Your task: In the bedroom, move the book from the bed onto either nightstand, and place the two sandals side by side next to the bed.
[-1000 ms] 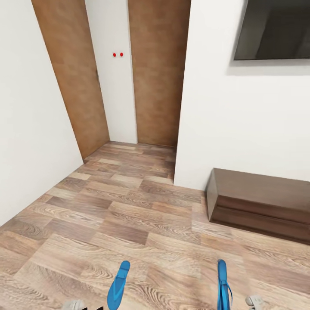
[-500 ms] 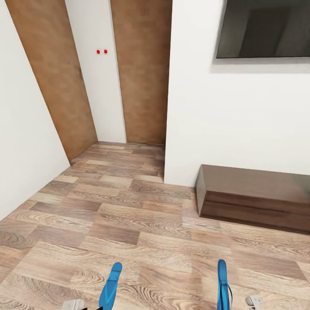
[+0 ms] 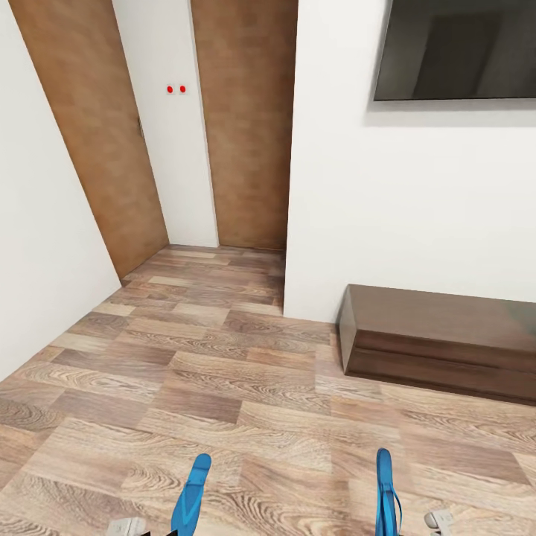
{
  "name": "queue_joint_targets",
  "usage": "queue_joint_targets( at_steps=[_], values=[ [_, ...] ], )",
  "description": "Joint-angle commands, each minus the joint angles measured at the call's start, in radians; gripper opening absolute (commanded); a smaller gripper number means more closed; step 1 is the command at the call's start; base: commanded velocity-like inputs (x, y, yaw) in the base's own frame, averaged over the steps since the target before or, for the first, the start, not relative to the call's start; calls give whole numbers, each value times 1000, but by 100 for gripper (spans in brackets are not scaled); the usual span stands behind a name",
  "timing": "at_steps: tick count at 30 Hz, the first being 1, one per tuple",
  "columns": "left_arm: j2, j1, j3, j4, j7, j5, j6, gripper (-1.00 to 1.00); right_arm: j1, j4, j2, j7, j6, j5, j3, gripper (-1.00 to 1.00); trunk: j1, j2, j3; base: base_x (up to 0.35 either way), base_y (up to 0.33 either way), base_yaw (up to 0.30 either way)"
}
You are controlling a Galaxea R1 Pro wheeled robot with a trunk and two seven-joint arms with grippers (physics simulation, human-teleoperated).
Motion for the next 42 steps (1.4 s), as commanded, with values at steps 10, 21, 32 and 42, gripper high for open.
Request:
queue_joint_targets(
  at_steps=[10,21,32,42],
  values=[
    [13,-10,6,-386,105,-1,196,100,-1,-1,1,6,5,6,-8,-100,0,0,-1,0,0,0],
    [-1,-332,-168,-529,692,1,573,100,-1,-1,1,6,5,9,-8,-100,0,0,-1,0,0,0],
    [-136,-555,-237,69,904,-2,373,100,-1,-1,1,6,4,9,-8,-100,0,0,-1,0,0,0],
    [-142,-571,-271,206,920,-3,329,100,-1,-1,1,5,5,9,-8,-100,0,0,-1,0,0,0]
  ],
)
